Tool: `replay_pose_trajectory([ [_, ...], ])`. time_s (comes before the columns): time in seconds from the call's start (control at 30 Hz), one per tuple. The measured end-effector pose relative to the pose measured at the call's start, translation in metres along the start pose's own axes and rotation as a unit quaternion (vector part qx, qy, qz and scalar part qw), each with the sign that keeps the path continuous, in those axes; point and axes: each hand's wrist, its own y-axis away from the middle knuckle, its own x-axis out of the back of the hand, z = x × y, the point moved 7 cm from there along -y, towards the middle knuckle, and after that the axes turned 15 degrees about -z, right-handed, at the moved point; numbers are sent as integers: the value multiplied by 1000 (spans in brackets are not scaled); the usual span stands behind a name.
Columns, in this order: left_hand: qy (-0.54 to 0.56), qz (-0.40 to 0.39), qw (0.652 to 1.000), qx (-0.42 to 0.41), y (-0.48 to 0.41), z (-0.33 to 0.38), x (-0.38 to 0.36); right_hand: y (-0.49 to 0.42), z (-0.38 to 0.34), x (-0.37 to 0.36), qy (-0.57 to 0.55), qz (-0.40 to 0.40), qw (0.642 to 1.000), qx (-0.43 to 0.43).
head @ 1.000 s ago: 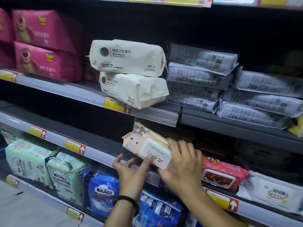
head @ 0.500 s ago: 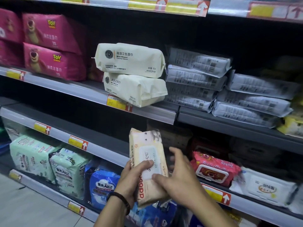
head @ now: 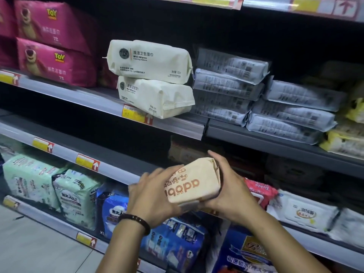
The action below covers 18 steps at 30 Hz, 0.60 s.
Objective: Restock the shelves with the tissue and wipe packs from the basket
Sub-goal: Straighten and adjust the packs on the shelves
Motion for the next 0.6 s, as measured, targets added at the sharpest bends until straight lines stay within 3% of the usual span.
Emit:
replay_pose_trajectory([
  [0.13, -68, -6, 997, -31, -6, 3, -1, 5, 8, -8, 53, 18, 998, 13],
  [0.27, -83, 110, 990, 4, -12, 1, 3, 7, 16, -20, 21, 164, 986, 6],
  [0.37, 66, 195, 973, 102, -11, -26, 12, -3, 24, -25, -83, 238, 967, -29],
  [0.5, 303, 142, 941, 58, -30, -60, -16, -24, 30, -37, -158, 218, 962, -40],
  [0.6, 406, 129, 900, 90, -41, -81, -32, -32, 34, -46, -194, 208, 956, -66],
])
